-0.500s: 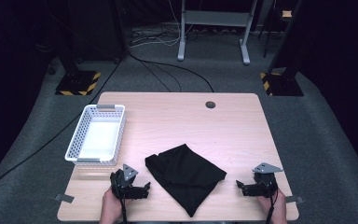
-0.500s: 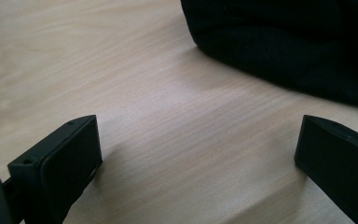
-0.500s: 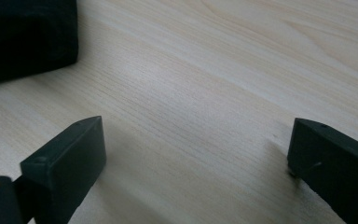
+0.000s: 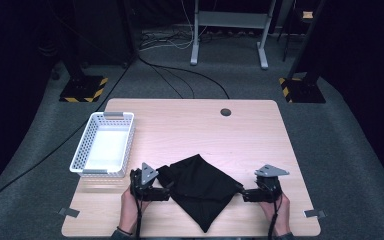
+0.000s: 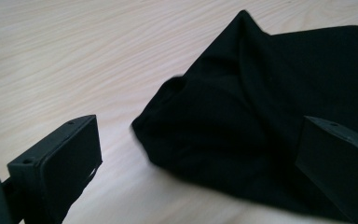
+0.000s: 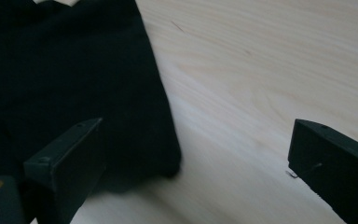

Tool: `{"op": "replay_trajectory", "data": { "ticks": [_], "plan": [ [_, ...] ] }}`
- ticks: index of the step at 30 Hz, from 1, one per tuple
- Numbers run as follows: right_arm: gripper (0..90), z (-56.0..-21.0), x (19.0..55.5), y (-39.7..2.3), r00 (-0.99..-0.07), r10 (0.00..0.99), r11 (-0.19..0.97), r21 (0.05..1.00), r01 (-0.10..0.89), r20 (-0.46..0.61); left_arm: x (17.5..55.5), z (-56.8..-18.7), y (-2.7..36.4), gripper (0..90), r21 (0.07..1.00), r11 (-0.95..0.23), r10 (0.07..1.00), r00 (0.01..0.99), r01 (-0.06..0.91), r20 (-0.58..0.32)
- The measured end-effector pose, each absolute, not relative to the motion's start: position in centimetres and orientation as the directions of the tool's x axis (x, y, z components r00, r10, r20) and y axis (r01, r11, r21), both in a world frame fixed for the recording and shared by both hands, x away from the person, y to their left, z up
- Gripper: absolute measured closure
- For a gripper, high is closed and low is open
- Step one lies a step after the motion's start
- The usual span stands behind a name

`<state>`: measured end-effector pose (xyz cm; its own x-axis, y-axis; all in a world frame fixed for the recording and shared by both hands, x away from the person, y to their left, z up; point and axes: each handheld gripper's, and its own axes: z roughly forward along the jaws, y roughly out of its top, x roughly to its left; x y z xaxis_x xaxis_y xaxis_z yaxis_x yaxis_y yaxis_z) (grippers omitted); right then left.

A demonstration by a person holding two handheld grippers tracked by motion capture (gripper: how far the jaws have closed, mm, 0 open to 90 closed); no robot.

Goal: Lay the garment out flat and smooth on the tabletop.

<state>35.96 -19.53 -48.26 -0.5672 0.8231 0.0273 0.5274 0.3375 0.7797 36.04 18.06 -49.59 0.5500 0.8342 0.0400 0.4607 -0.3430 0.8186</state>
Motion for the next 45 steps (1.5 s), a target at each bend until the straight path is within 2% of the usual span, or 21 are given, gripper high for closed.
{"op": "replay_trajectory", "data": {
  "ticks": [5,8,13,18,35,38,40,45],
  "plan": [
    [2.9,-47.7,37.2,-15.8,-0.607,0.794,0.364,0.774,0.519,0.034,37.2,-50.7,16.5,0.1,0.793,-0.373,0.820,0.572,0.482,0.038],
    [3.1,-48.9,38.4,-12.1,-0.649,0.760,0.438,0.723,0.535,0.020,37.6,-51.3,15.7,0.0,0.782,-0.395,0.817,0.574,0.482,0.059],
    [2.6,-51.1,39.2,-9.1,-0.671,0.741,0.515,0.659,0.548,-0.020,37.7,-52.4,15.0,0.0,0.763,-0.414,0.816,0.574,0.496,0.069],
    [3.9,-51.9,38.8,-9.8,-0.656,0.755,0.480,0.681,0.553,0.000,37.4,-52.7,15.0,0.2,0.765,-0.405,0.822,0.566,0.501,0.064],
    [5.7,-52.1,36.7,-10.9,-0.653,0.758,0.472,0.693,0.546,-0.002,35.0,-52.6,14.2,2.0,0.776,-0.416,0.816,0.571,0.474,0.089],
    [3.8,-51.7,36.3,-10.8,-0.659,0.752,0.494,0.677,0.546,-0.018,34.4,-52.5,14.9,3.0,0.790,-0.391,0.817,0.573,0.472,0.063],
    [2.5,-51.4,36.3,-10.7,-0.655,0.755,0.501,0.671,0.547,-0.030,33.8,-52.0,15.2,3.8,0.798,-0.393,0.820,0.567,0.457,0.079],
    [8.1,-49.4,34.8,-9.5,-0.700,0.713,0.519,0.703,0.486,-0.043,33.3,-51.4,16.6,4.5,0.811,-0.355,0.839,0.541,0.466,0.056]
  ]
}}
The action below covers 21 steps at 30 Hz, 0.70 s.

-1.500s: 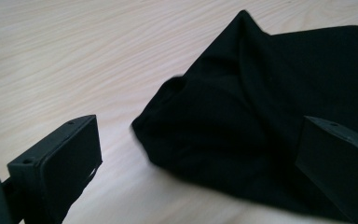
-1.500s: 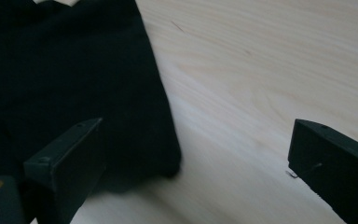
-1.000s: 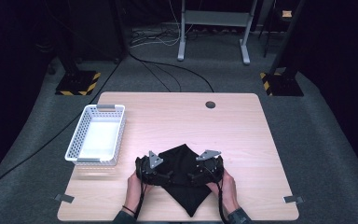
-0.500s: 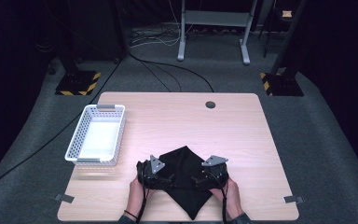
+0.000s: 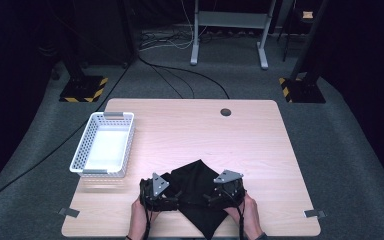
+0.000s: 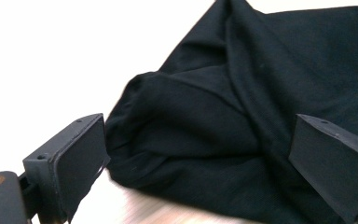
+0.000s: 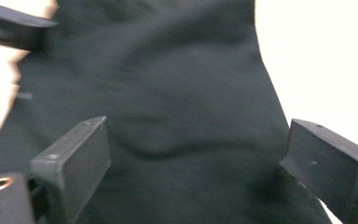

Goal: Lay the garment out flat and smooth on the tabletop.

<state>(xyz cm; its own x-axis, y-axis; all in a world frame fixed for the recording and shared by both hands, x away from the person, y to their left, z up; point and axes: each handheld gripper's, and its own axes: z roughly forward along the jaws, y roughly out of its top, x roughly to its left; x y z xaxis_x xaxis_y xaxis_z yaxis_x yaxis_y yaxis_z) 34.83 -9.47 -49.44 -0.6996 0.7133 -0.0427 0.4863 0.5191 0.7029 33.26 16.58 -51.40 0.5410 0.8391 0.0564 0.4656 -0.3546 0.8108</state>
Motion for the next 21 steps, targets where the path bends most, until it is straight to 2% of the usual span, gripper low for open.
{"op": "replay_trajectory", "data": {
  "ticks": [2,4,7,10,11,15,18,21],
  "plan": [
    [15.0,-49.1,33.9,-8.3,-0.740,0.670,0.551,0.704,0.447,-0.055,33.3,-51.6,17.0,4.6,0.806,-0.344,0.850,0.525,0.483,0.048],
    [15.7,-49.4,33.4,-7.3,-0.775,0.629,0.586,0.690,0.423,-0.059,33.4,-51.8,17.2,4.7,0.803,-0.336,0.852,0.523,0.493,0.036],
    [23.1,-50.0,32.8,-6.1,-0.806,0.587,0.634,0.664,0.396,-0.081,33.3,-52.0,17.3,4.9,0.799,-0.338,0.854,0.519,0.498,0.038],
    [36.3,-50.2,32.5,-5.6,-0.809,0.580,0.642,0.663,0.383,-0.094,33.3,-52.0,17.2,5.0,0.796,-0.340,0.853,0.520,0.500,0.037],
    [46.3,-50.1,32.5,-5.7,-0.807,0.583,0.635,0.671,0.383,-0.092,33.3,-52.1,17.2,5.0,0.796,-0.340,0.853,0.521,0.501,0.037],
    [72.3,-49.6,32.9,-6.3,-0.785,0.615,0.596,0.696,0.400,-0.076,33.3,-52.0,17.1,5.1,0.796,-0.346,0.850,0.524,0.497,0.042],
    [81.2,-49.2,33.2,-6.9,-0.774,0.629,0.566,0.721,0.399,-0.065,33.3,-51.9,17.1,5.1,0.797,-0.347,0.850,0.524,0.494,0.046],
    [84.2,-48.5,33.4,-7.7,-0.760,0.647,0.532,0.750,0.392,-0.062,33.4,-51.8,17.0,5.1,0.797,-0.349,0.850,0.525,0.493,0.048]
  ]
}}
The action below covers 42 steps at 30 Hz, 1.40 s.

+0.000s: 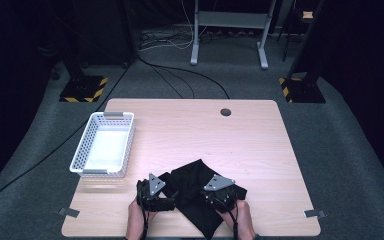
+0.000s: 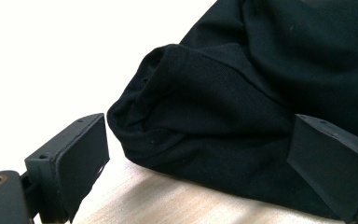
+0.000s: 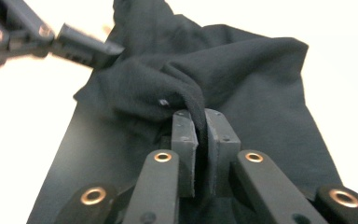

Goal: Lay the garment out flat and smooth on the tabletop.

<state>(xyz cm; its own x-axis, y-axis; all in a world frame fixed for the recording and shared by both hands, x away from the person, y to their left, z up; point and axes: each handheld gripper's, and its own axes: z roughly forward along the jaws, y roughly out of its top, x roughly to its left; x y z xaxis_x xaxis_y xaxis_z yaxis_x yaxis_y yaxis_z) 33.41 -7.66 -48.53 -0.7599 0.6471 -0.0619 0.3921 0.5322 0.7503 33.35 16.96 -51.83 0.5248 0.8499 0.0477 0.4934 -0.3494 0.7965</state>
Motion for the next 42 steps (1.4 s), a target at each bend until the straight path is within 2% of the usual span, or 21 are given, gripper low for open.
{"op": "replay_trajectory", "data": {
  "ticks": [7,19,26,33,42],
  "plan": [
    [84.7,-47.0,34.5,-9.4,-0.730,0.684,0.453,0.794,0.405,-0.018,33.7,-52.0,15.6,4.7,0.783,-0.392,0.834,0.545,0.482,0.082],
    [84.7,-45.9,35.6,-10.7,-0.705,0.709,0.404,0.819,0.407,0.001,34.3,-52.7,14.8,2.0,0.757,-0.424,0.833,0.543,0.498,0.109],
    [84.8,-45.5,36.3,-11.1,-0.695,0.719,0.380,0.829,0.409,0.013,34.6,-52.8,14.8,2.0,0.749,-0.421,0.836,0.540,0.511,0.101],
    [84.8,-44.9,36.9,-11.5,-0.684,0.729,0.369,0.836,0.406,0.011,35.0,-52.8,15.1,1.6,0.741,-0.399,0.838,0.542,0.541,0.055],
    [84.9,-43.8,37.9,-12.4,-0.665,0.747,0.360,0.841,0.403,-0.001,35.0,-52.8,15.1,1.5,0.740,-0.399,0.838,0.542,0.541,0.056]
  ]
}}
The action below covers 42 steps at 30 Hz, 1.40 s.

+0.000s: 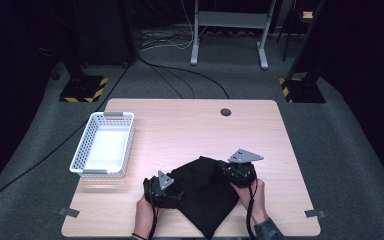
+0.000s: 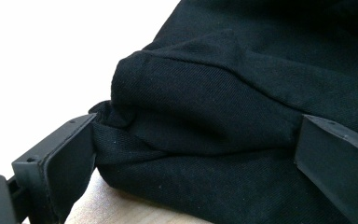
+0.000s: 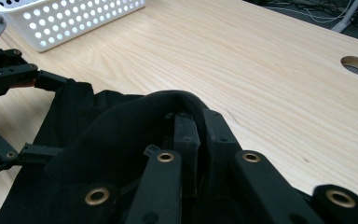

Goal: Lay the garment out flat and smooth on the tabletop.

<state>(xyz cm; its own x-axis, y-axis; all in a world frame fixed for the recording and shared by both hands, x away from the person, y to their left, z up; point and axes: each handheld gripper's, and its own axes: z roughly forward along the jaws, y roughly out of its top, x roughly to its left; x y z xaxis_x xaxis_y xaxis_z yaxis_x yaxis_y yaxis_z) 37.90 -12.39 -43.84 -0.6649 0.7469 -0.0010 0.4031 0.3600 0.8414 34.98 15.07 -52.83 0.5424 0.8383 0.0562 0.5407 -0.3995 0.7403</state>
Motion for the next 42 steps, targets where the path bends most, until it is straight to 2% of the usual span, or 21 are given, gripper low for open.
{"op": "replay_trajectory", "data": {
  "ticks": [17,36,40,42],
  "plan": [
    [85.0,-42.8,40.6,-13.4,-0.622,0.783,0.360,0.830,0.425,-0.020,35.0,-52.8,15.1,1.6,0.740,-0.399,0.838,0.543,0.541,0.054],
    [84.6,-43.8,45.8,-16.0,-0.528,0.849,0.299,0.796,0.526,0.030,35.0,-52.8,15.1,1.6,0.741,-0.399,0.838,0.543,0.541,0.055],
    [78.8,-44.8,47.4,-17.1,-0.466,0.884,0.266,0.776,0.572,0.041,35.0,-52.8,15.1,1.6,0.741,-0.398,0.839,0.542,0.541,0.055],
    [69.0,-44.9,47.9,-17.8,-0.413,0.910,0.238,0.768,0.595,0.037,35.0,-52.8,15.1,1.6,0.741,-0.398,0.839,0.541,0.541,0.055]
  ]
}}
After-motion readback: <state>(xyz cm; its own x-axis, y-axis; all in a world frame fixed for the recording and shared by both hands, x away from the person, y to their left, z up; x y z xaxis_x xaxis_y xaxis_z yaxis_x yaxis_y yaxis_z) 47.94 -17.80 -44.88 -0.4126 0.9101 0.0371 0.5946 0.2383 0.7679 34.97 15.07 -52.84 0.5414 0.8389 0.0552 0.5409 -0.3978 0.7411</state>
